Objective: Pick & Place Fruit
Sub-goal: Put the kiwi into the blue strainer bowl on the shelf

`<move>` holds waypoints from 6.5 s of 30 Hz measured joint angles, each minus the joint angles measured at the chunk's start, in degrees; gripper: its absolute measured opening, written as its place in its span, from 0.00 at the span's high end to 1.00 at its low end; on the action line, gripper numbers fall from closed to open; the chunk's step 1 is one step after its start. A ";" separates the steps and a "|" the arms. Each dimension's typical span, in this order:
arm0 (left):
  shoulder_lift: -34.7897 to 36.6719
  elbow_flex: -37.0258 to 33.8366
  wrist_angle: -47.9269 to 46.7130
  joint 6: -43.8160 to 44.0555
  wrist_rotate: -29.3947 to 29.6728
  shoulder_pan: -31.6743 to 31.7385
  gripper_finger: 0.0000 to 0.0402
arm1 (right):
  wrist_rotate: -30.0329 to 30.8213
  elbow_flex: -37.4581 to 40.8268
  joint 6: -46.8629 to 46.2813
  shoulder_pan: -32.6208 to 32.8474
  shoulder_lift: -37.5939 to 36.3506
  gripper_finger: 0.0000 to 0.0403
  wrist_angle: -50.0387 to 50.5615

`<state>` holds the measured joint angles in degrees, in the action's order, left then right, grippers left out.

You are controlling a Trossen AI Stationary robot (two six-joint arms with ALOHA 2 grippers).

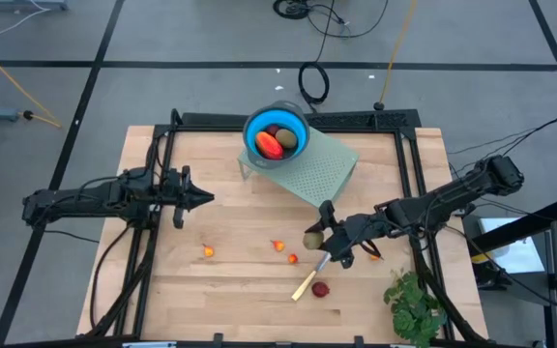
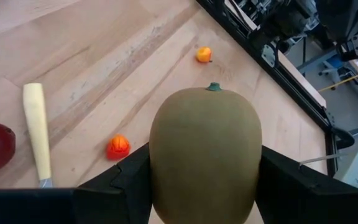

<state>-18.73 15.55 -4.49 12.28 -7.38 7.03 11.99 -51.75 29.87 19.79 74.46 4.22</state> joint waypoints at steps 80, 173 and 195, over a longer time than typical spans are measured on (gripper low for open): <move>0.00 0.00 0.02 -2.63 -0.02 0.02 0.94 | -4.75 -0.02 11.93 -30.71 0.02 0.48 -38.71; 0.00 0.00 4.59 -8.79 -1.23 0.01 0.94 | -32.67 -21.12 -41.13 -42.32 3.25 0.48 -14.52; 0.07 0.00 6.33 -13.58 -7.69 0.02 0.94 | -27.37 -28.79 -36.21 -44.11 16.80 0.48 -9.16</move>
<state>-18.65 15.55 1.84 -1.30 -15.07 7.04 -15.38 -80.53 -6.34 -24.32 91.26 -4.94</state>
